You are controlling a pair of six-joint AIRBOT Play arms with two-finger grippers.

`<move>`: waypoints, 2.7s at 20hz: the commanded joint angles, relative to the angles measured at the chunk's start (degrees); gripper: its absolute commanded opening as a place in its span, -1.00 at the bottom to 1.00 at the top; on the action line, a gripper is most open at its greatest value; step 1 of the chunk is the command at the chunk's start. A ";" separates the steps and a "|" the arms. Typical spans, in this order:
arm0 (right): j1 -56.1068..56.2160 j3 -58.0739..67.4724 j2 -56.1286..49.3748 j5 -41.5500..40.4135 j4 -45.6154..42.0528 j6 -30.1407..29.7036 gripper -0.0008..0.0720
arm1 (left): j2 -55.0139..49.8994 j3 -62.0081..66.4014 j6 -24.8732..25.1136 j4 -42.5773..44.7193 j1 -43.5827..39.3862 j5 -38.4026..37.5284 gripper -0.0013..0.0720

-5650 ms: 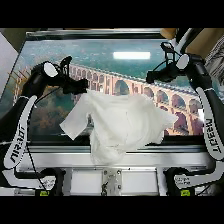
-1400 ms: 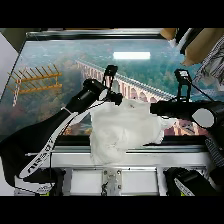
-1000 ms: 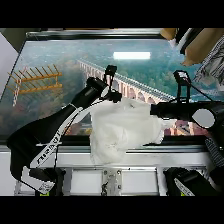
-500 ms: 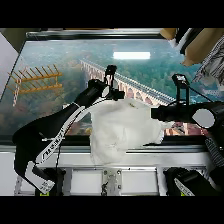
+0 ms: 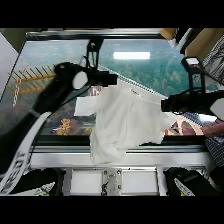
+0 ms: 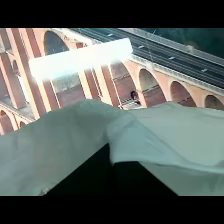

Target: Fold the clothes and pants, and hang the long-sleeved shirts on hangers.

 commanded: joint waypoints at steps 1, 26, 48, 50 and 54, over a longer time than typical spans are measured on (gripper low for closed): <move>0.07 6.08 1.53 8.41 -1.18 -1.01 -0.93 | 14.53 -0.09 2.86 -0.02 -2.69 -17.33 -0.93; 9.57 -10.58 -1.62 -0.24 5.42 8.83 -0.94 | 14.05 -28.33 -14.38 1.01 -9.18 -10.43 -0.93; 9.64 -10.58 -1.75 -0.20 3.85 9.18 -0.93 | 18.86 -15.74 -0.42 -13.38 2.23 -11.52 0.56; 9.64 -10.58 -1.75 -0.20 3.82 9.18 -0.93 | 18.86 -13.79 1.95 -13.35 7.78 -12.90 0.56; 9.64 -10.58 -1.75 -0.20 3.85 9.20 -0.93 | 18.82 -13.29 7.82 -13.29 22.49 -13.38 0.99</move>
